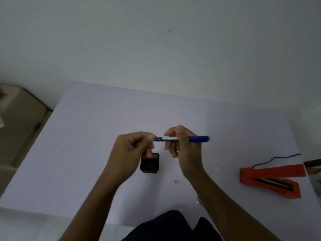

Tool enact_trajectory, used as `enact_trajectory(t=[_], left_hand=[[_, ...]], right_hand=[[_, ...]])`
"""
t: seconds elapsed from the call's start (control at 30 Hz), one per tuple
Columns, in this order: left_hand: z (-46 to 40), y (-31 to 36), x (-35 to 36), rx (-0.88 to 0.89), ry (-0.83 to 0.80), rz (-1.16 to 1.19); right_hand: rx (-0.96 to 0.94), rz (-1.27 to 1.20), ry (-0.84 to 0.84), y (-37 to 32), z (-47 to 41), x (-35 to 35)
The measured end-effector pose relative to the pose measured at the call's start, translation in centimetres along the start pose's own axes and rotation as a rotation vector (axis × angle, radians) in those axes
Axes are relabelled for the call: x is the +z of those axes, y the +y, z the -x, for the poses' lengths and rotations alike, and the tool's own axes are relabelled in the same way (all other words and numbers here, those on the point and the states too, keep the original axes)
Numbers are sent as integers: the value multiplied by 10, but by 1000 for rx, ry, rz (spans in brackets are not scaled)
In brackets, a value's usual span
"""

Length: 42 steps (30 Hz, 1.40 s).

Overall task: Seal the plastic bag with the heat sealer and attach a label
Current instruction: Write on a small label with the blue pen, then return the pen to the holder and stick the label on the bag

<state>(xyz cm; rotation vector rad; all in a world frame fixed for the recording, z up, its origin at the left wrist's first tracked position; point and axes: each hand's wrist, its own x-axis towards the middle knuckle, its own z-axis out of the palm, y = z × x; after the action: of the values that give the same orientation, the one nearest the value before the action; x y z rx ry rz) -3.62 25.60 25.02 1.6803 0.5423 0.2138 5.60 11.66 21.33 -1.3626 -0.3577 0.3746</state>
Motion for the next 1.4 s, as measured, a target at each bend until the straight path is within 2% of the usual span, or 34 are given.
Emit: enact_trajectory(t=[0.07,0.13,0.23,0.33,0.43,0.57,0.63,0.77,0.87,1.03,1.4], left_hand=[[-14,-19,-16,-8,67,-191],[-25,-43,-30,-52,81,-383],[-36,-87,-34,-145,18,-602],[-48,-129,-24,-228,-62,-780],[-57,-163,-9,-181,-110,-971],[-60,-184,16,-242,-121,-1036],[-59,-191,27,-252,-89,-977],[-48,-211,43,-215,104,-629],[-39,-221,53,-315,202,-404],[-46,-218,71,-324,108,-190],[-157,-202,94,-298,37,-145]], right_hand=[[170,1,19,34,-7,-8],[361,72,119,77,-9,-18],[546,329,182,132,-2,-32],[586,502,121,165,11,-38],[614,560,58,182,18,-36],[630,620,-8,200,19,-30],[640,625,-34,208,20,-29],[646,584,-25,219,20,-29],[655,521,20,226,16,-28],[622,486,73,227,-1,-27],[576,511,218,219,-96,-36]])
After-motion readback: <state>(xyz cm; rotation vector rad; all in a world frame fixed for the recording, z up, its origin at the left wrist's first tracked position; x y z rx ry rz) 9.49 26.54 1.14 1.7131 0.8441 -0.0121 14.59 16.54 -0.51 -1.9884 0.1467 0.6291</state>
